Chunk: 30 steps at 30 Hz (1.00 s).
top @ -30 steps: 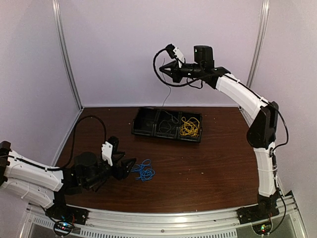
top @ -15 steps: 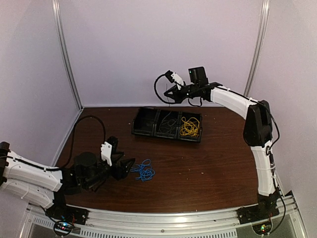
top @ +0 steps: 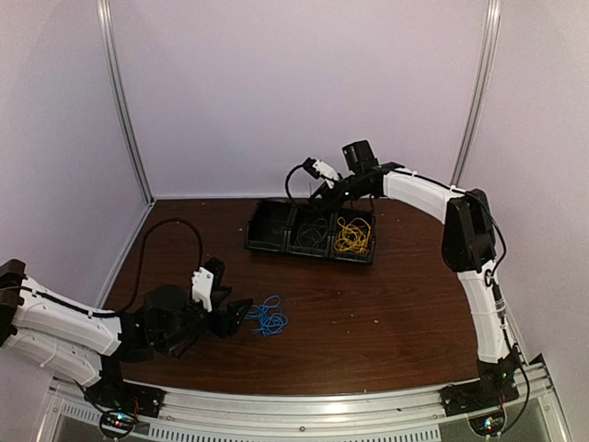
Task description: Untangle the cables
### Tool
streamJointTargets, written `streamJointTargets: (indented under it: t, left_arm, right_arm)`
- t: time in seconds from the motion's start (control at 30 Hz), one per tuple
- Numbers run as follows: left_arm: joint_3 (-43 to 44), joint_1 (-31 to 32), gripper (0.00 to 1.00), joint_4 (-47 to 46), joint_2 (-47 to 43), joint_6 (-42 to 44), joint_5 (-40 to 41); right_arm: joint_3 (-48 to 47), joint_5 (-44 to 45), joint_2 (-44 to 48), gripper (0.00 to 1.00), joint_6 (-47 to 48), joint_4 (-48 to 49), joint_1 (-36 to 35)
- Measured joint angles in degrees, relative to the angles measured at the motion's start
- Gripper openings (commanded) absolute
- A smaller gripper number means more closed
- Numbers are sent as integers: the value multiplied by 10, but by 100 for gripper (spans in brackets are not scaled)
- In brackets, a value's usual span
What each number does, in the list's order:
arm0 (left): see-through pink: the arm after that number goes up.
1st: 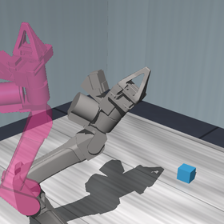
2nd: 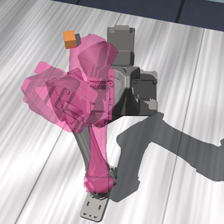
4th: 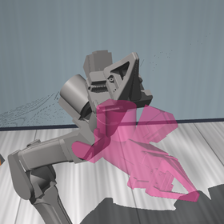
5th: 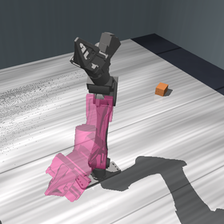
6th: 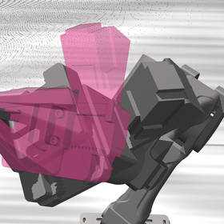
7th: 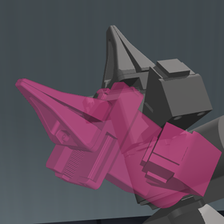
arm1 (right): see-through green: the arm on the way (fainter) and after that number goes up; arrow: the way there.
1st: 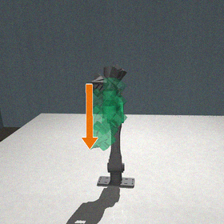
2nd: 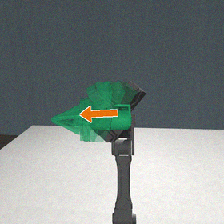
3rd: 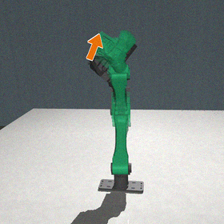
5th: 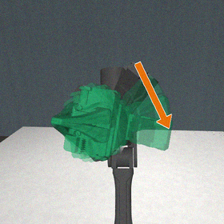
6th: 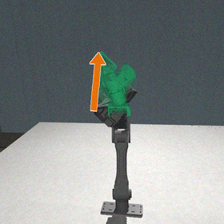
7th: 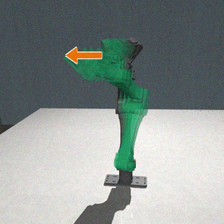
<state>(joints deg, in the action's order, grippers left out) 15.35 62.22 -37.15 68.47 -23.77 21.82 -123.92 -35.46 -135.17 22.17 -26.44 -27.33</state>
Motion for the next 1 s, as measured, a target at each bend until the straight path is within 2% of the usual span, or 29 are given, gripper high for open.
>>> streamJointTargets:
  t: [0.2,0.53,0.73,1.0]
  left_arm:
    - [-1,0,66,-3,-2,-6,0]
    - [-9,0,66,-5,-10,-15,0]
    - [-9,0,66,-6,-10,-18,0]
    - [-10,0,66,-9,-10,-26,0]
  right_arm:
    - [-15,13,-49,0,-1,-45,-9]
    - [-39,40,-64,0,-33,-64,-18]
    - [-78,61,-94,0,-75,-85,-26]
    - [-76,132,-100,1,-139,-100,-55]
